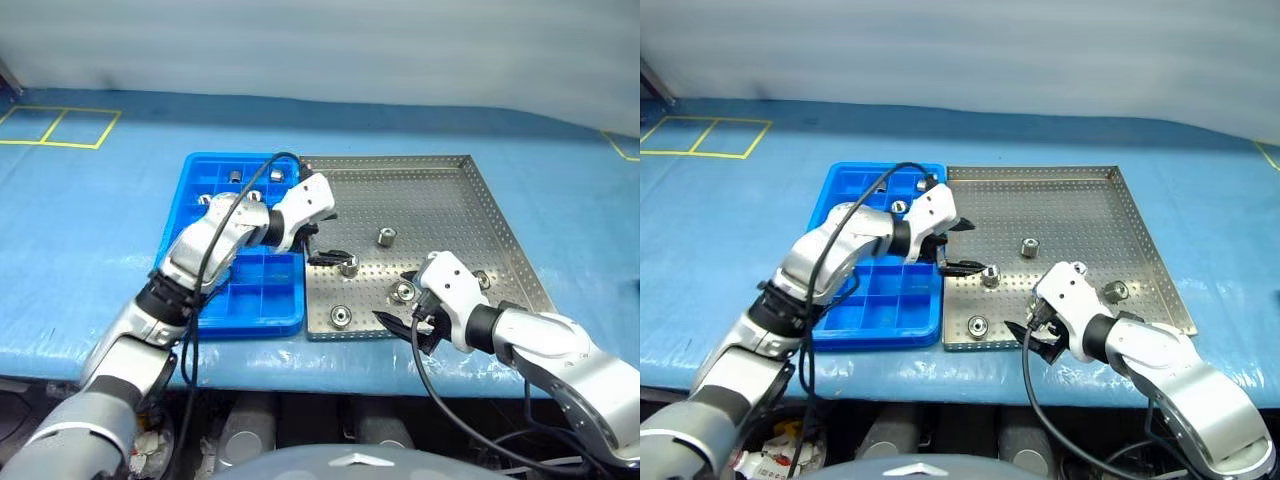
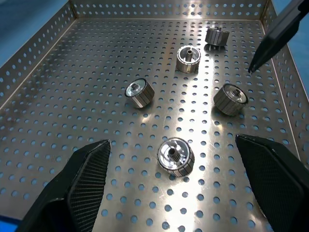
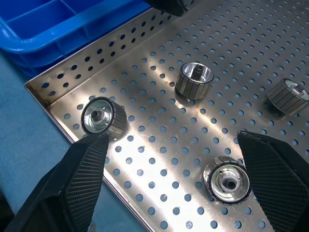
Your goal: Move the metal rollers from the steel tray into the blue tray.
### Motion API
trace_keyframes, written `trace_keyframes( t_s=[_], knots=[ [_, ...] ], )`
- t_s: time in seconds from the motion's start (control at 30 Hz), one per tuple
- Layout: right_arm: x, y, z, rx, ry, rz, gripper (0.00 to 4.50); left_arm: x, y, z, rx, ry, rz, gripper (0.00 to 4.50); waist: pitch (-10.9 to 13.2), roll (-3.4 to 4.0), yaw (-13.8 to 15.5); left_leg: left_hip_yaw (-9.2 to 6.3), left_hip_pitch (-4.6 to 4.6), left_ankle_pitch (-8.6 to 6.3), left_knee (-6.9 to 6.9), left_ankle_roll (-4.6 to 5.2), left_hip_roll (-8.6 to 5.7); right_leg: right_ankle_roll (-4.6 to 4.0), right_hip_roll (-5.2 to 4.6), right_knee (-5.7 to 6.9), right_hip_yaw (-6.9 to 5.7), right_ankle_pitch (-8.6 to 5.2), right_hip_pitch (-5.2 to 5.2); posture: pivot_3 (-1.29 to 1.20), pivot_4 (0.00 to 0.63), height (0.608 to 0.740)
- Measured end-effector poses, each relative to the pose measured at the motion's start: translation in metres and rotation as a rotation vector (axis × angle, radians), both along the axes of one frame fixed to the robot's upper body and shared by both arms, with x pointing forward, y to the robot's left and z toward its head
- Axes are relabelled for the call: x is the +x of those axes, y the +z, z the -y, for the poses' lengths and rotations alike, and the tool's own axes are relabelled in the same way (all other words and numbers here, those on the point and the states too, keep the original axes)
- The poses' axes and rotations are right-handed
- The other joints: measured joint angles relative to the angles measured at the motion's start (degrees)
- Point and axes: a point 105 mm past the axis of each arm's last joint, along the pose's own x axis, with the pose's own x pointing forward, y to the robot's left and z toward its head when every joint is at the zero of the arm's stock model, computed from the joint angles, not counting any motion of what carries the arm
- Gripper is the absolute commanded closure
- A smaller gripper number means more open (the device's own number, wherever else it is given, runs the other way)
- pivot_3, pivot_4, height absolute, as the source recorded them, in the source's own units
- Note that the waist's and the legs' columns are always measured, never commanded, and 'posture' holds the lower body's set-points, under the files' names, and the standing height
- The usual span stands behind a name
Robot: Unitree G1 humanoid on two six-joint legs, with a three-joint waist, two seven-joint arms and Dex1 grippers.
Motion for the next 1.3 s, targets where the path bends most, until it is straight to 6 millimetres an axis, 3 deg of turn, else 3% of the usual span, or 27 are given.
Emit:
trace_keyframes(
  t_s=[0.2, 0.33, 0.53, 0.63, 0.87, 1.03, 1.17, 1.3],
  knots=[
    [-0.002, -0.001, -0.003, 0.024, -0.024, 0.008, 0.03, 0.014, -0.032, 0.023, 0.083, -0.018, -0.084, 0.0, 0.0, 0.0, -0.5, -0.01, -0.04, -0.01, -0.03, 0.01, -0.02, 0.0, 0.06, -0.02, 0.03, -0.01, -0.03, 0.01, 0.15, 0.74],
    [-0.008, -0.003, -0.003, 0.03, -0.044, 0.01, 0.03, 0.018, -0.058, 0.027, 0.143, 0.002, -0.13, 0.0, 0.0, 0.0, -1.2, -0.01, -0.11, -0.01, 0.0, 0.02, -0.01, 0.01, 0.05, -0.01, 0.06, -0.01, -0.09, -0.01, 0.15, 0.74],
    [-0.013, -0.003, 0.0, 0.041, -0.093, 0.018, 0.03, 0.02, -0.076, 0.026, 0.213, -0.005, -0.138, 0.0, 0.0, 0.0, -1.7, 0.0, -0.07, -0.02, 0.03, 0.02, 0.07, 0.01, 0.05, 0.02, 0.06, -0.01, -0.07, -0.03, 0.15, 0.74],
    [-0.013, -0.003, 0.001, 0.043, -0.105, 0.019, 0.0, 0.022, -0.081, 0.021, 0.25, -0.012, -0.121, 0.56, 0.0, 0.0, -2.0, 0.0, -0.08, -0.02, 0.03, 0.02, 0.24, 0.01, 0.05, 0.05, 0.07, -0.01, -0.07, -0.03, 0.15, 0.74],
    [-0.011, -0.001, 0.0, 0.048, -0.108, 0.031, 0.0, 0.022, -0.081, 0.016, 0.303, -0.062, -0.083, 2.72, 0.0, 0.0, -2.2, 0.01, -0.06, -0.02, 0.04, 0.02, 0.26, 0.01, 0.04, 0.05, 0.08, -0.01, -0.06, -0.02, 0.15, 0.74],
    [-0.006, 0.005, -0.003, 0.052, -0.09, 0.061, 0.0, 0.023, -0.071, 0.014, 0.245, -0.037, -0.09, 2.72, 0.0, -0.01, -2.5, 0.02, -0.1, -0.01, 0.04, 0.02, 0.27, 0.01, 0.04, 0.09, 0.09, -0.01, -0.1, 0.01, 0.15, 0.74],
    [0.0, 0.012, -0.007, 0.052, -0.063, 0.087, 0.0, 0.032, -0.031, 0.011, 0.048, 0.063, -0.05, 2.72, 0.0, 0.0, -2.5, 0.02, -0.05, -0.01, 0.02, 0.02, 0.29, 0.02, 0.05, 0.12, 0.09, 0.0, -0.08, 0.05, 0.15, 0.74],
    [0.012, 0.02, -0.018, 0.064, -0.018, 0.116, 0.0, 0.038, 0.004, -0.017, -0.162, 0.258, 0.008, 2.72, 0.0, 0.01, -2.6, 0.03, 0.08, -0.01, 0.0, 0.02, 0.33, 0.03, 0.11, 0.19, 0.12, 0.0, -0.04, 0.1, 0.15, 0.74]
  ],
)
